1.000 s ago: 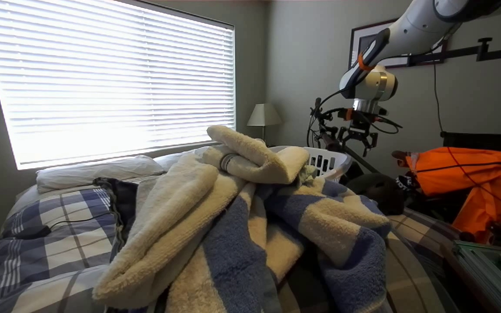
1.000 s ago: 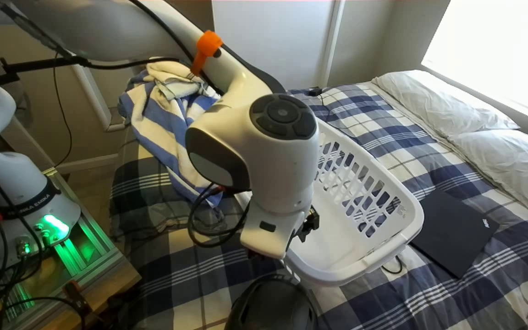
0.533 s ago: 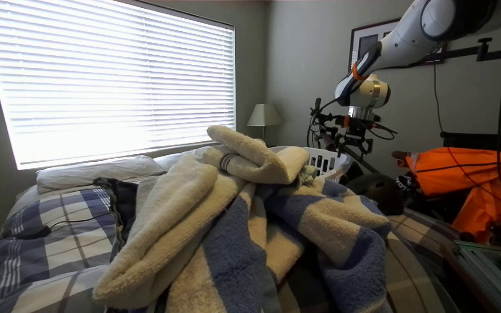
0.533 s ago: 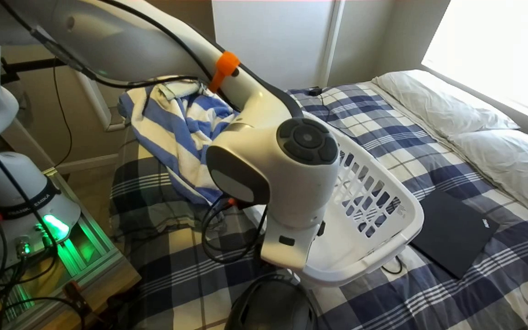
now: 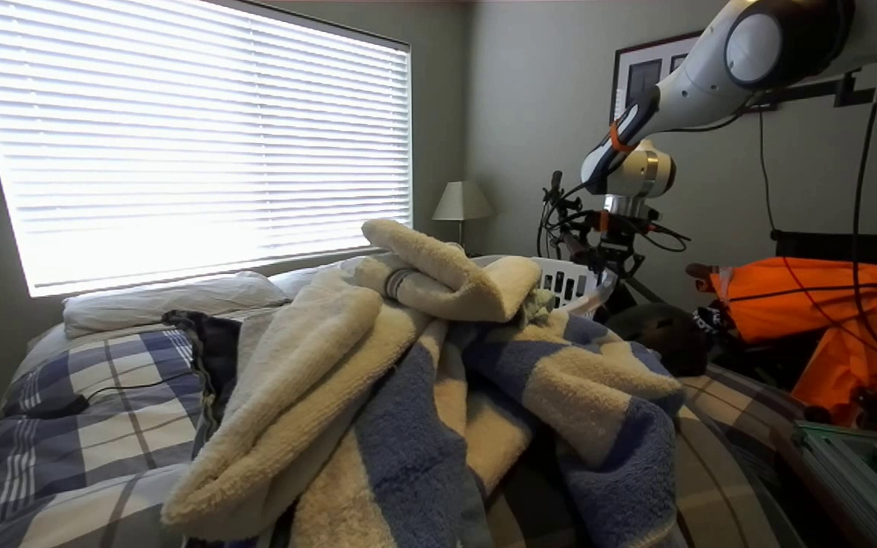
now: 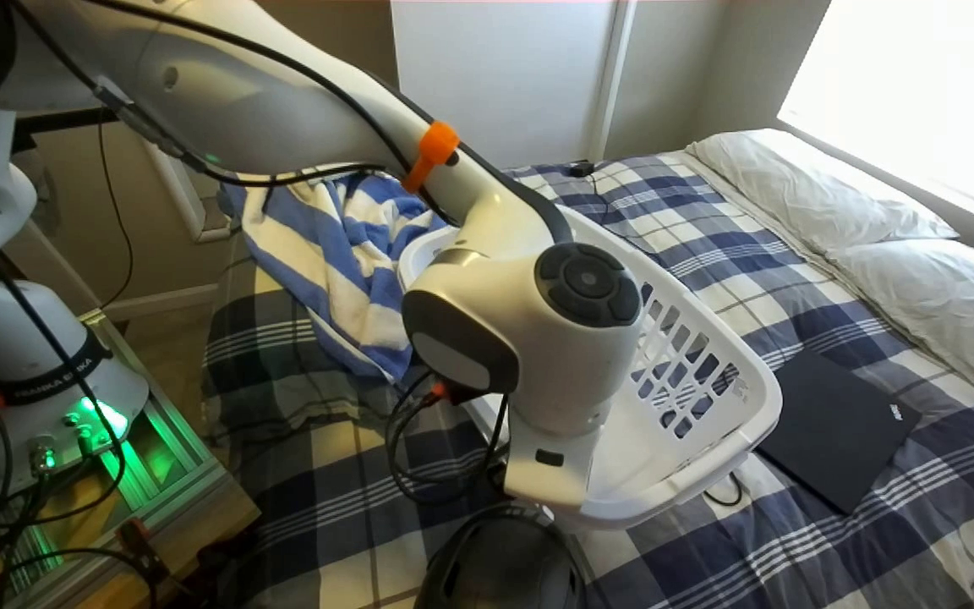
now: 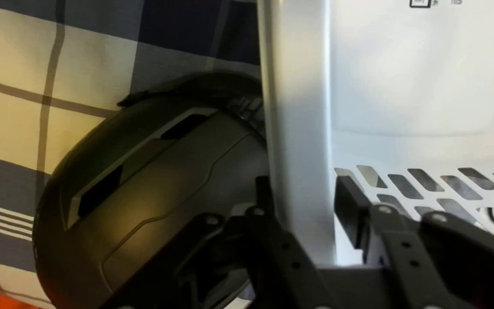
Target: Move the white laundry basket to the left
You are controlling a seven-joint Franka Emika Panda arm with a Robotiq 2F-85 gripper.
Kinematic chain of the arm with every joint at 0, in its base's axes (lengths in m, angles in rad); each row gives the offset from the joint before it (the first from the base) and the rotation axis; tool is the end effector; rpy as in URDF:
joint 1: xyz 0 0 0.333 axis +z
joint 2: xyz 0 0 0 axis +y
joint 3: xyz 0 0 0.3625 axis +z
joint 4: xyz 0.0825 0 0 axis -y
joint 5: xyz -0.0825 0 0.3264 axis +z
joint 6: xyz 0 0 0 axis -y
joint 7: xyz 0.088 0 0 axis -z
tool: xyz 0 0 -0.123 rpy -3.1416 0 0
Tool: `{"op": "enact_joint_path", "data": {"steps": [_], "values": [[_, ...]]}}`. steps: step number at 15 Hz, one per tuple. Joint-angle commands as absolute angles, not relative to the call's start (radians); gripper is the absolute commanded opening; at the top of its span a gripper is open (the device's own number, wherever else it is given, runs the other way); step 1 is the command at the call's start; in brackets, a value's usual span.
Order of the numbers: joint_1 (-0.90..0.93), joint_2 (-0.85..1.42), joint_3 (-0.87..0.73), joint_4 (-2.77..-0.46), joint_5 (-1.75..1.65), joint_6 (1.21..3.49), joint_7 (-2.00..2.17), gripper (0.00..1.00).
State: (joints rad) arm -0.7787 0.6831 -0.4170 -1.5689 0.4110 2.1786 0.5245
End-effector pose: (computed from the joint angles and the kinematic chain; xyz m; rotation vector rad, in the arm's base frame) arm 0.3185 -0.6019 0.3194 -1.8164 2.4734 -0.0361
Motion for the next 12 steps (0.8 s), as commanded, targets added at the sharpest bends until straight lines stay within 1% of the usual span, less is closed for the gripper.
{"op": "enact_joint_path", "data": {"steps": [1, 2, 3, 4, 5, 9, 11, 12], "values": [[-0.809, 0.708, -0.390, -1.524, 0.386, 2.135, 0.481, 0.13], [-0.807, 0.706, -0.388, -1.529, 0.388, 2.140, 0.477, 0.06], [-0.802, 0.700, -0.388, -1.540, 0.397, 2.163, 0.486, 0.05], [-0.799, 0.694, -0.384, -1.544, 0.407, 2.171, 0.496, 0.08], [-0.790, 0.687, -0.385, -1.559, 0.429, 2.223, 0.530, 0.06], [-0.804, 0.677, -0.344, -1.540, 0.527, 2.292, 0.569, 0.07], [-0.808, 0.681, -0.321, -1.528, 0.583, 2.341, 0.602, 0.00], [-0.810, 0.683, -0.307, -1.526, 0.610, 2.373, 0.615, 0.00]]}}
